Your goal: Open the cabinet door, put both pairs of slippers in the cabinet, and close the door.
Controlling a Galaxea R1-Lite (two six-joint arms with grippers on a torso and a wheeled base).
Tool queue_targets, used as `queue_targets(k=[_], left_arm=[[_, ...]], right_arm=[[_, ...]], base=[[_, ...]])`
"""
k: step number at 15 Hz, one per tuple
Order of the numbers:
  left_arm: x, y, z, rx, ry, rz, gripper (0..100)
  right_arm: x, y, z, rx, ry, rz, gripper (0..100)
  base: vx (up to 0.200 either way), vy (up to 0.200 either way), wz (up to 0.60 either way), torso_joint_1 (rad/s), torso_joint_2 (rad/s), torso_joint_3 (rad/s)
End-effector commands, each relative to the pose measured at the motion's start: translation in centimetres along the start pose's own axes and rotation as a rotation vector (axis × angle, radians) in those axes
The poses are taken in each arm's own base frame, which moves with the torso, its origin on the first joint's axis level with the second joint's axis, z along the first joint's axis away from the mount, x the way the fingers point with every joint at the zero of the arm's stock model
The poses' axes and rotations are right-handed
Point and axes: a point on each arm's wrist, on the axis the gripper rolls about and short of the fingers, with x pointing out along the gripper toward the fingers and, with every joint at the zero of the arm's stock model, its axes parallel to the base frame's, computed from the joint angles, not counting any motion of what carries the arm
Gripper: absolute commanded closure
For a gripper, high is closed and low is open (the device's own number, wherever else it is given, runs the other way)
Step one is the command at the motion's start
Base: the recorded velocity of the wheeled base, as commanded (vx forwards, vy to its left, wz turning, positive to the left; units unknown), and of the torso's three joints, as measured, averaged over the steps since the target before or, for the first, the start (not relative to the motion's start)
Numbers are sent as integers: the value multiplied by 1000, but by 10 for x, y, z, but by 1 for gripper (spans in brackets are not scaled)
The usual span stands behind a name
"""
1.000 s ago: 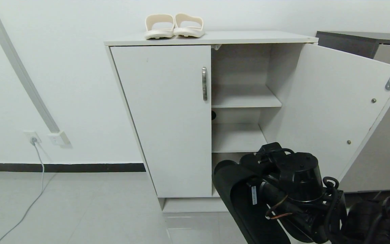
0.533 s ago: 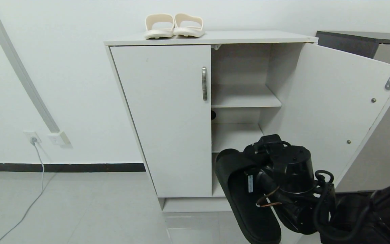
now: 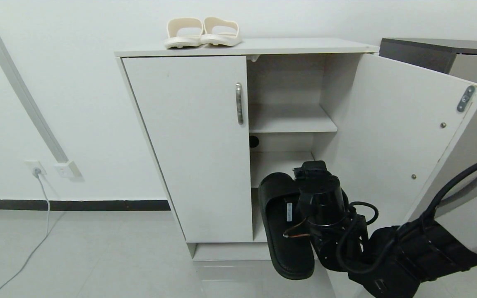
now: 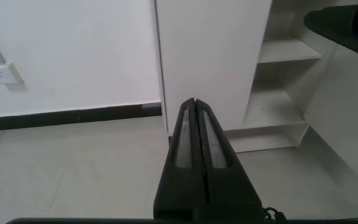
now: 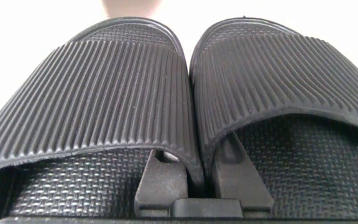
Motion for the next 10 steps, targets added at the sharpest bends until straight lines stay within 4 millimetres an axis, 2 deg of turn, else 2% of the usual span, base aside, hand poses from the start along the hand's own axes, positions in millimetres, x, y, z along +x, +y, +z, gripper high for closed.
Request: queue_targets(k=[1, 6, 10], left_arm=[[0, 0, 0, 0, 3, -1, 100], [0, 0, 0, 0, 3, -1, 100], [0, 0, 0, 0, 3, -1, 100]], right_arm=[[1, 2, -4, -6, 6, 4, 100], [2, 5, -7, -6, 4, 9, 100], [20, -8, -17, -24, 32, -50, 100]], base=[[0, 0, 0, 0, 0, 0], [0, 0, 0, 0, 0, 0], [0, 0, 0, 0, 0, 0]])
